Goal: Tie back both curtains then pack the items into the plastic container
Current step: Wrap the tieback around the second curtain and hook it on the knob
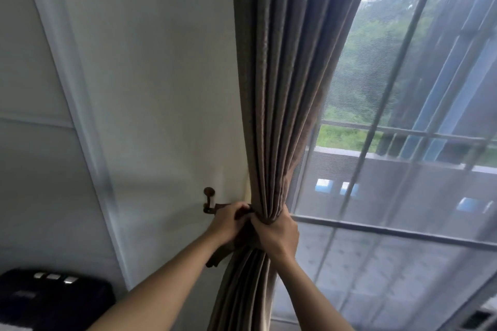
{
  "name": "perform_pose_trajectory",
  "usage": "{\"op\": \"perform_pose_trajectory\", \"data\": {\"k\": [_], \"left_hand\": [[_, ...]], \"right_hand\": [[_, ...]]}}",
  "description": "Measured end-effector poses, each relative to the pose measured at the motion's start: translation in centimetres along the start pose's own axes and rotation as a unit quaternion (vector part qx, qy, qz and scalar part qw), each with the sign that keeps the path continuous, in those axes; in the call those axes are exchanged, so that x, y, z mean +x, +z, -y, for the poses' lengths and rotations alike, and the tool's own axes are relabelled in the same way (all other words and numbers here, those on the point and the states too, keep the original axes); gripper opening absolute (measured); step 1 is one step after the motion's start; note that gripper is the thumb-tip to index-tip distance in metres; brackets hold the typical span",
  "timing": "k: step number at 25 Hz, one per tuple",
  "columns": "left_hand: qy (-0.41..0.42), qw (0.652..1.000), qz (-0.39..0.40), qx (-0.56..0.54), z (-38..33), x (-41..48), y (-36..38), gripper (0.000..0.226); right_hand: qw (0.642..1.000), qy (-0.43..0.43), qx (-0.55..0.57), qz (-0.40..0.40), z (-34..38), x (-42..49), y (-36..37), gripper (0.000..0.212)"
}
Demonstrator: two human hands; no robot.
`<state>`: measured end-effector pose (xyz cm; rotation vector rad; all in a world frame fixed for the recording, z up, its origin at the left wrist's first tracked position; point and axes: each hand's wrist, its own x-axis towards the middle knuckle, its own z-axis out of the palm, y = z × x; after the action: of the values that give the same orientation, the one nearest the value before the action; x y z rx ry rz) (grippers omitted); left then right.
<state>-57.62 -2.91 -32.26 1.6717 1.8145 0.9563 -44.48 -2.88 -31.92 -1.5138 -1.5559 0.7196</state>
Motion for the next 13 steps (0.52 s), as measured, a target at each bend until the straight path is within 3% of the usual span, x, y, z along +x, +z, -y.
{"op": "perform_pose_trajectory", "data": {"k": [2,4,8,13], "left_hand": [[0.020,1.000,-0.003,0.002,0.3,0.2,0.3,0.023],[0.032,0.999,-0.010,0.008,0.8,0.3,0.7,0.041],[0.050,0.997,-0.003,0.062,0.6,0.2,-0.4,0.018],[0.117,0.970,-0.033,0.212,2.3,-0.2,-3.4,0.021]], "right_hand": [[1.000,-0.013,0.011,0.020,0.4,0.3,-1.0,0.061],[0.998,-0.022,-0.011,0.051,1.2,1.1,-1.7,0.072],[0.995,-0.018,-0.048,0.081,2.0,1.7,-2.3,0.052],[0.995,-0.014,-0.011,0.097,1.2,1.4,-3.2,0.039]]}}
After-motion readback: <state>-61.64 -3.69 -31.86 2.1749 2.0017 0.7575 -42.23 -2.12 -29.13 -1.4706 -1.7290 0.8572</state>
